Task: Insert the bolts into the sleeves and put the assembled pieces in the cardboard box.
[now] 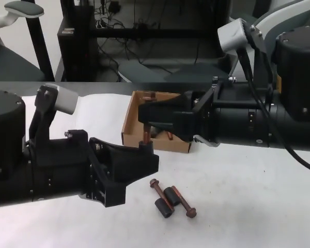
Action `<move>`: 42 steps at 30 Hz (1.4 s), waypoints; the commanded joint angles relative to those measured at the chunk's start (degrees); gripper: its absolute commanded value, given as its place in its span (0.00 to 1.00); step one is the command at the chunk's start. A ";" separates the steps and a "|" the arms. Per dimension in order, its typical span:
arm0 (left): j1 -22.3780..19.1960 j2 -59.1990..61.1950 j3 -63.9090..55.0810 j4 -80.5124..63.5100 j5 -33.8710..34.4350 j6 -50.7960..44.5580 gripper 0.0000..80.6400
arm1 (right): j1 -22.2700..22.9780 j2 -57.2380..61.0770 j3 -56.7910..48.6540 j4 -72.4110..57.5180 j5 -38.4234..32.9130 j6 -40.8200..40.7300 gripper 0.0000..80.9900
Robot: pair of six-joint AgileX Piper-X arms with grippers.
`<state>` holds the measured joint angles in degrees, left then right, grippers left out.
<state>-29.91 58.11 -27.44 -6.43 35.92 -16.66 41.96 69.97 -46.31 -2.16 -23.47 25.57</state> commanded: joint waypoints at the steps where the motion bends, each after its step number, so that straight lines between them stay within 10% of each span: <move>1: -0.03 -0.05 -0.44 -1.91 -3.19 -0.49 0.02 | 1.17 -0.17 -0.52 -1.62 -7.59 1.48 0.01; 42: 0.10 -0.05 -0.86 8.11 -4.57 -2.40 0.02 | 1.17 3.18 -2.33 -1.14 -6.88 6.27 0.01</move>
<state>-29.96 57.99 -27.59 -0.81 35.16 -19.28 41.96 73.68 -47.82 -1.56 -25.28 30.03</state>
